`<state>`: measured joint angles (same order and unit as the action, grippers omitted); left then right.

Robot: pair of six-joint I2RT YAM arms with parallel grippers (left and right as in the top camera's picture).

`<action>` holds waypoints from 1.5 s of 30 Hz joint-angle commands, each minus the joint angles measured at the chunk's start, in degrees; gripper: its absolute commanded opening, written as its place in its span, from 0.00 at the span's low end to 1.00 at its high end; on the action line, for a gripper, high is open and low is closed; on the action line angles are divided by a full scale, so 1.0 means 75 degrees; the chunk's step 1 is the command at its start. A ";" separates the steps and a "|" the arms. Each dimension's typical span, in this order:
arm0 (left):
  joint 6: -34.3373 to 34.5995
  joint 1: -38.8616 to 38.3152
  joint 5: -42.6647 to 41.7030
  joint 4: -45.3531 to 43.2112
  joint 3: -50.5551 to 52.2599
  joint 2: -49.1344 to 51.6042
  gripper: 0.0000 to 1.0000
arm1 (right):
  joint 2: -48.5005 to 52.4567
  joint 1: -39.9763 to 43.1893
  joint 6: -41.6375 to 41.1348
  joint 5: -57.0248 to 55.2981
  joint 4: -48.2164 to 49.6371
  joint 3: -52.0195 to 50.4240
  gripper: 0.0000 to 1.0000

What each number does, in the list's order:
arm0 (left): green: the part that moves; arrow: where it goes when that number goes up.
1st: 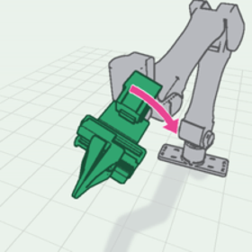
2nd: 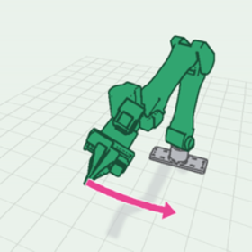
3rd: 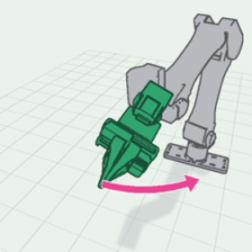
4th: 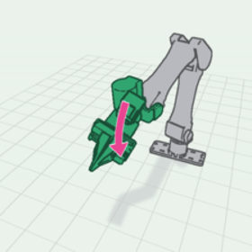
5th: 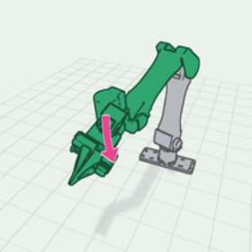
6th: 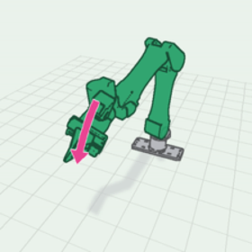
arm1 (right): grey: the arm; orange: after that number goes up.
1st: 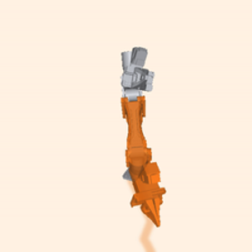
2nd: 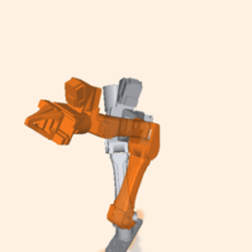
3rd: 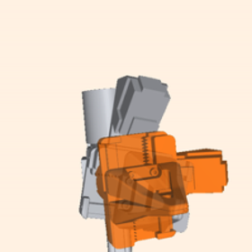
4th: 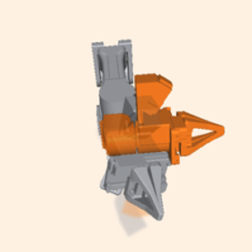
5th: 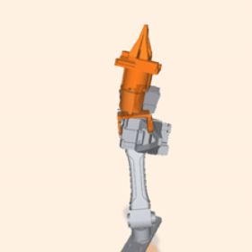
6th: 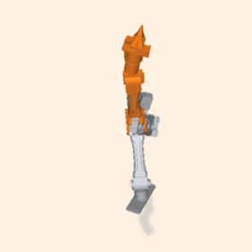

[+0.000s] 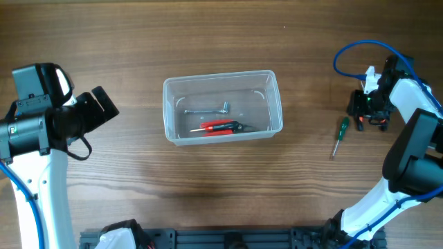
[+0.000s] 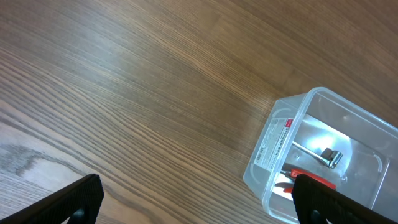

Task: Pack container
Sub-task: 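Move the right gripper to the orange-black pliers and grasp them, then carry the pliers over the container and lower them inside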

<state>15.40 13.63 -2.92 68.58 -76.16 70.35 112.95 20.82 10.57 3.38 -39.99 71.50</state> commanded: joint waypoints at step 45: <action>0.0061 0.0041 -0.0087 -0.0023 -0.0102 0.0023 1.00 | -0.0793 -0.1078 0.0265 0.0895 -0.1591 0.1571 0.04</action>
<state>15.40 13.63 -2.92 68.60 -76.16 70.35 113.12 17.47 9.98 8.91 -50.50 77.30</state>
